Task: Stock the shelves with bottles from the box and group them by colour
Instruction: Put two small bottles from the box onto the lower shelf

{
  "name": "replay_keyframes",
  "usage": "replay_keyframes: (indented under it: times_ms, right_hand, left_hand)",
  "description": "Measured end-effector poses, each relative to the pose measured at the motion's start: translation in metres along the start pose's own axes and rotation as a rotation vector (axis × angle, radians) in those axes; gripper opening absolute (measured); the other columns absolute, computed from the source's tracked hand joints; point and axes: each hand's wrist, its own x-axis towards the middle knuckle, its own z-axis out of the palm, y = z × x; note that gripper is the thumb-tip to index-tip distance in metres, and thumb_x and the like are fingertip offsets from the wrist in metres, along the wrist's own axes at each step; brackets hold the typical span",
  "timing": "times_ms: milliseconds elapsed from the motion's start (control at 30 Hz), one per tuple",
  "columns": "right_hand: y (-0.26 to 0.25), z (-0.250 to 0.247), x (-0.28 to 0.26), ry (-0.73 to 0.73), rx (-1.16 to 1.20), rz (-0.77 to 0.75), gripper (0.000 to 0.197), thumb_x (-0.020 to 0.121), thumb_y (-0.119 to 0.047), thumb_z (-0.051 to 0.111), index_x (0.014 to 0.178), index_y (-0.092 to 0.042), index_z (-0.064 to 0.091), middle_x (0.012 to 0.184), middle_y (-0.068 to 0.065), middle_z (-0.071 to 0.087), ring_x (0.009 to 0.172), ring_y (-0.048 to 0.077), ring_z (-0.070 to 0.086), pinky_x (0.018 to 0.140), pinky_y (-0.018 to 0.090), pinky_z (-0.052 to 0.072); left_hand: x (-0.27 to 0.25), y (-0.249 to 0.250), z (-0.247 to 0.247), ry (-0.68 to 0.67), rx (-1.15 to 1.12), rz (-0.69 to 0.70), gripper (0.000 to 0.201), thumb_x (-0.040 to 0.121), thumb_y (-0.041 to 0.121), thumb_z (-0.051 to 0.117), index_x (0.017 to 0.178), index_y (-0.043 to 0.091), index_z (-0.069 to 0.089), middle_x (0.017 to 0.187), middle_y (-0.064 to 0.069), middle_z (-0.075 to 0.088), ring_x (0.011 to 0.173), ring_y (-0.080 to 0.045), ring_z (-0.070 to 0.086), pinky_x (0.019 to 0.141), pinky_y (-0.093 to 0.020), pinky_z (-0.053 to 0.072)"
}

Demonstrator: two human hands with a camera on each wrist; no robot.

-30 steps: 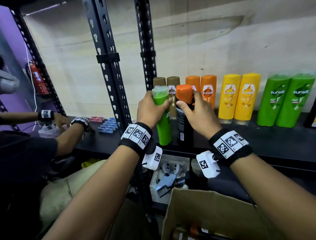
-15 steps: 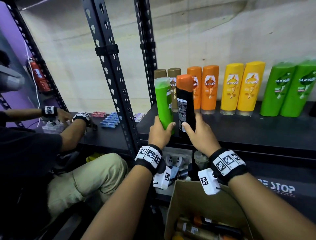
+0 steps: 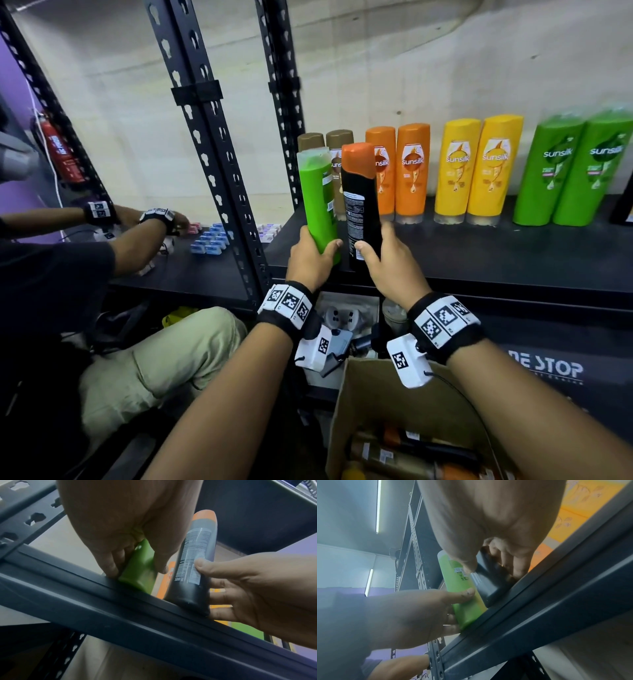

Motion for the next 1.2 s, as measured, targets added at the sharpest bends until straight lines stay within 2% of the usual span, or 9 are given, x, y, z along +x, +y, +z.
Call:
replay_keyframes:
  times_ms: [100,200,267,367,567,700,900,1067,1200]
  right_hand:
    - [-0.001,0.007,0.005,-0.002,0.007,0.009,0.053,0.102,-0.030,0.057,0.148,-0.015,0.034,0.146,0.011,0.054,0.128,0.030,0.053,0.083,0.021,0.035]
    - [-0.002,0.013,0.011,-0.021,-0.008,0.027,0.054,0.103,-0.033,0.056,0.148,-0.015,0.033,0.147,0.011,0.052,0.129,0.031,0.052,0.082,0.022,0.034]
    - [-0.004,0.018,0.016,-0.043,-0.005,0.031,0.057,0.103,-0.032,0.056,0.150,-0.014,0.030,0.148,0.013,0.051,0.130,0.032,0.052,0.086,0.026,0.037]
    - [-0.009,0.026,0.023,-0.055,0.008,0.042,0.055,0.102,-0.031,0.056,0.149,-0.013,0.032,0.146,0.014,0.052,0.129,0.034,0.053,0.095,0.036,0.044]
    - [-0.011,0.037,0.033,-0.042,0.027,0.057,0.054,0.102,-0.028,0.057,0.148,-0.014,0.033,0.144,0.015,0.053,0.125,0.037,0.055,0.095,0.043,0.049]
    - [-0.012,0.041,0.041,-0.049,0.022,0.082,0.054,0.102,-0.028,0.055,0.148,-0.016,0.031,0.145,0.014,0.053,0.122,0.039,0.057,0.095,0.050,0.050]
    - [-0.011,0.049,0.045,-0.041,0.016,0.078,0.057,0.101,-0.029,0.054,0.151,-0.016,0.028,0.143,0.015,0.053,0.120,0.038,0.058,0.093,0.046,0.051]
    - [-0.007,0.046,0.043,-0.049,0.020,0.072,0.068,0.096,-0.022,0.060,0.154,-0.020,0.025,0.142,0.013,0.055,0.117,0.035,0.061,0.092,0.044,0.053]
    - [-0.003,0.042,0.040,-0.083,-0.067,0.109,0.062,0.097,-0.031,0.060,0.150,-0.020,0.030,0.130,0.016,0.063,0.114,0.039,0.061,0.087,0.044,0.053]
  left_hand:
    - [0.013,-0.003,-0.001,-0.002,0.019,-0.024,0.054,0.093,0.048,0.066,0.129,0.014,0.044,0.120,-0.016,0.063,0.111,-0.035,0.060,0.091,-0.037,0.048]
    - [0.027,-0.008,-0.001,0.003,0.012,-0.033,0.054,0.093,0.046,0.066,0.130,0.014,0.044,0.122,-0.016,0.063,0.113,-0.035,0.060,0.086,-0.033,0.043]
    - [0.037,-0.012,-0.001,0.010,0.016,-0.041,0.053,0.093,0.045,0.066,0.128,0.013,0.044,0.121,-0.017,0.064,0.112,-0.036,0.061,0.085,-0.033,0.045]
    - [0.048,-0.015,-0.001,0.013,0.027,-0.028,0.054,0.094,0.045,0.066,0.130,0.010,0.043,0.122,-0.020,0.064,0.113,-0.037,0.061,0.091,-0.038,0.050]
    - [0.068,-0.021,0.003,0.022,0.032,-0.029,0.058,0.096,0.042,0.064,0.136,0.007,0.040,0.127,-0.022,0.063,0.115,-0.038,0.060,0.092,-0.037,0.047]
    - [0.078,-0.024,0.008,0.035,0.016,-0.036,0.054,0.097,0.039,0.063,0.135,0.008,0.041,0.126,-0.021,0.063,0.115,-0.038,0.060,0.093,-0.038,0.047]
    - [0.081,-0.028,0.014,0.067,0.028,-0.045,0.051,0.096,0.030,0.065,0.133,0.009,0.037,0.122,-0.021,0.064,0.112,-0.040,0.061,0.091,-0.041,0.049]
    - [0.081,-0.029,0.017,0.092,0.042,-0.048,0.052,0.095,0.030,0.066,0.134,0.010,0.037,0.121,-0.021,0.064,0.110,-0.040,0.061,0.088,-0.040,0.048]
    - [0.074,-0.030,0.019,0.148,0.062,-0.008,0.061,0.092,0.028,0.068,0.140,0.012,0.034,0.120,-0.020,0.066,0.110,-0.039,0.062,0.087,-0.037,0.048]
